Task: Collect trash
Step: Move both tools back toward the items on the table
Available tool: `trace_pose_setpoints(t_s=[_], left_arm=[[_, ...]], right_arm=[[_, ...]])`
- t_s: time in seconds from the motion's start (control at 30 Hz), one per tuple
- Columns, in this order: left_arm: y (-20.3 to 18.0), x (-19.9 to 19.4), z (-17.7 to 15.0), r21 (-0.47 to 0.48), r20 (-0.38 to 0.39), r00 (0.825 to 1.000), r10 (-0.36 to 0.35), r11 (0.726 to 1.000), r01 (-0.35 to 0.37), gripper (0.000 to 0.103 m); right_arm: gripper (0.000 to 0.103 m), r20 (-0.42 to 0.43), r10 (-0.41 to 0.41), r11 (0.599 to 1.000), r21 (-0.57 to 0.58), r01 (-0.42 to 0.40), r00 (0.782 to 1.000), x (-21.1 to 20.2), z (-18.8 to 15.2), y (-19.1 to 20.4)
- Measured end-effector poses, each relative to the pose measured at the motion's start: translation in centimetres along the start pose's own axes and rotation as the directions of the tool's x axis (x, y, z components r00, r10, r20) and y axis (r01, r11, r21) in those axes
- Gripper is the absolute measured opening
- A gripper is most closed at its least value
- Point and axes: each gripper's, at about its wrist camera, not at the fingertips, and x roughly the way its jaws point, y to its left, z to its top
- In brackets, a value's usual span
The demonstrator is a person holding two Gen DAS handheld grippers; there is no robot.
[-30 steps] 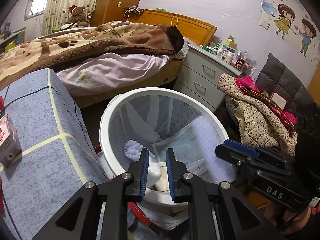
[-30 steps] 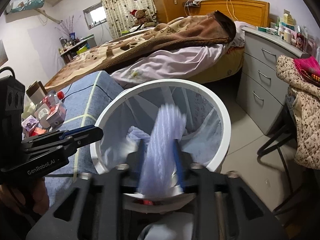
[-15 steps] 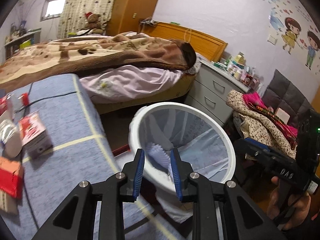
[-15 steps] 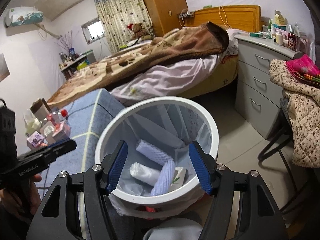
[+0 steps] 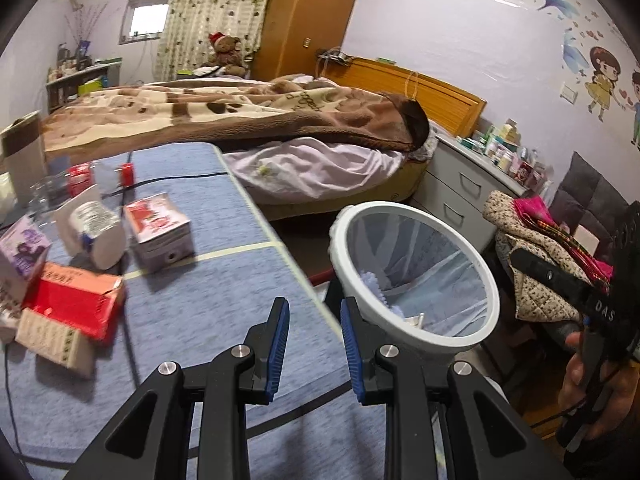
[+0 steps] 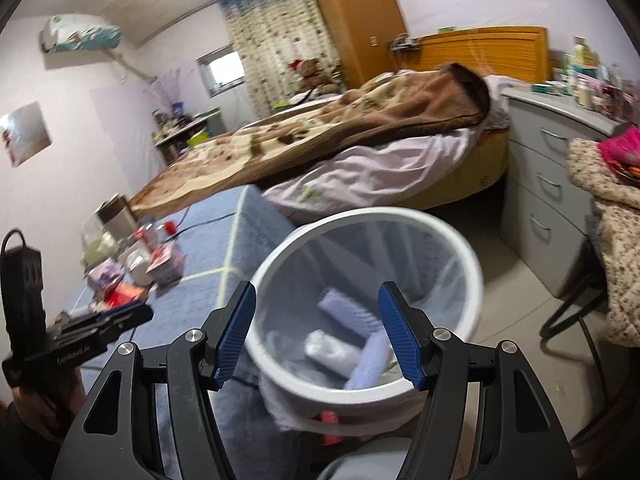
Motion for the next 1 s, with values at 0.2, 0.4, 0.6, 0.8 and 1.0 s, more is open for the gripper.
trace_pose_setpoints(t_s=[0.2,0.4,0.6,0.8,1.0], left_arm=[[2.5,-1.4,-1.6,-0.045,-0.006,0.999,0.049,0.998,-0.049,0.026],[5.9,-2.8,-3.8,-0.112,-0.031,0.992,0.123,0.986,-0.126,0.026],[8.5,-4.0,-5.3,-0.169,-0.047,0.983,0.178,0.968,-0.184,0.026],[9.8,-6.5,-5.7,-0.194,-0.013,0.974,0.226,0.955,-0.224,0.026],[12.5,-9.2,-6.7,-0.258,-0.004,0.962,0.272,0.929,-0.264,0.026]], right_arm=[[0.065,-0.047,0.067,0.996,-0.055,-0.069,0.997,0.9,-0.6,2.2],[0.055,-0.113,0.092,0.988,-0.110,-0.104,0.989,2.1,-1.6,4.4],[0.047,-0.151,0.127,0.980,-0.137,-0.148,0.980,2.6,-1.6,6.5],[0.043,-0.165,0.160,0.965,-0.182,-0.190,0.973,2.2,-1.5,9.2],[0.043,-0.175,0.182,0.950,-0.225,-0.219,0.968,2.1,-1.5,11.5]])
